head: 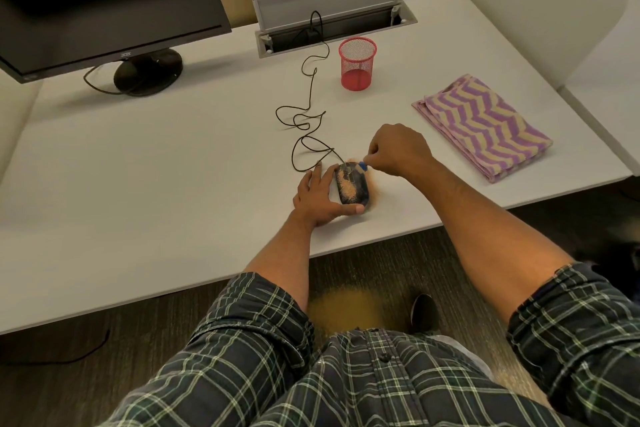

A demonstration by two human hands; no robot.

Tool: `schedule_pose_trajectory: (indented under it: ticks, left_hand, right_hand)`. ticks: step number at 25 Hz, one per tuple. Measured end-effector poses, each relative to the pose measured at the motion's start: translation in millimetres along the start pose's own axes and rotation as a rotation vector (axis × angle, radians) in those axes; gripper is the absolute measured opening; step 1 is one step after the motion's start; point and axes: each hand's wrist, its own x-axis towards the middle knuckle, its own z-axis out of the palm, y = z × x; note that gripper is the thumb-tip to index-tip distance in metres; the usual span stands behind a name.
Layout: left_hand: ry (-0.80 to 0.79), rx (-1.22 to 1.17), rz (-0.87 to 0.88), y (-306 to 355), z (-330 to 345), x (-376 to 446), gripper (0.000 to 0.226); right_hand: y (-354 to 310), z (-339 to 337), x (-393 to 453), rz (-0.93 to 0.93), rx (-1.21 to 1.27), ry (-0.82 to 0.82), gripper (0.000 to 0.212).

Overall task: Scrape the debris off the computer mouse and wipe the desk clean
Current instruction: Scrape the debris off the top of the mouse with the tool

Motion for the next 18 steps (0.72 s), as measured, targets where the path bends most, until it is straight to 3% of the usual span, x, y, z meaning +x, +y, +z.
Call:
schedule_pose_trajectory:
  ticks: [4,10,15,18]
  left_hand:
    - [-0.004,0.012,-0.002,0,0,1,0.121]
    - [0.005,-0.022,0.009,-1,0,-1,0.120]
    - [-0.003,-0.006,0.008,0,-1,-1,0.120]
    - [-0.003,-0.020,0.009,0,-1,-2,0.120]
  right_hand:
    - [-7,5,0,-0.059,0.179,-0.058,0.022]
    - [-3,11,-2,0.028,0.028,0.058,0.021]
    - [-7,10,-1,-0.096,0.113,-0.038,0.024]
    - [-4,13,-1,-0.021,0.024,0.036,0.022]
